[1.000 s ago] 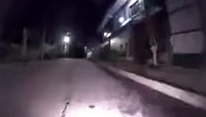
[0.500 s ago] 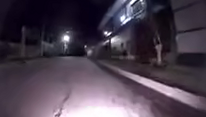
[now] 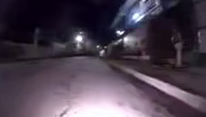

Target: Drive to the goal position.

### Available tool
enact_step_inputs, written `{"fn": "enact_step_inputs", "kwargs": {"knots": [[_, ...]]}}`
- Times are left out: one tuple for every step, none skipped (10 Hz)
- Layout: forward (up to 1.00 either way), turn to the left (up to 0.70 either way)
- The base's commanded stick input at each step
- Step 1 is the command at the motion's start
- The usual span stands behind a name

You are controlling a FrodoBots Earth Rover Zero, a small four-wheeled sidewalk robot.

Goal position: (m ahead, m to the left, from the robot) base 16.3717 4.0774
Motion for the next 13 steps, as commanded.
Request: {"fn": "enact_step_inputs", "kwargs": {"knots": [[0.7,0.0],[0.7,0.0],[0.7,0.0],[0.7,0.0],[0.7,0.0],[0.7,0.0],[0.7,0.0],[0.7,0.0],[0.7,0.0],[0.7,0.0],[0.7,0.0],[0.7,0.0],[0.7,0.0]]}}
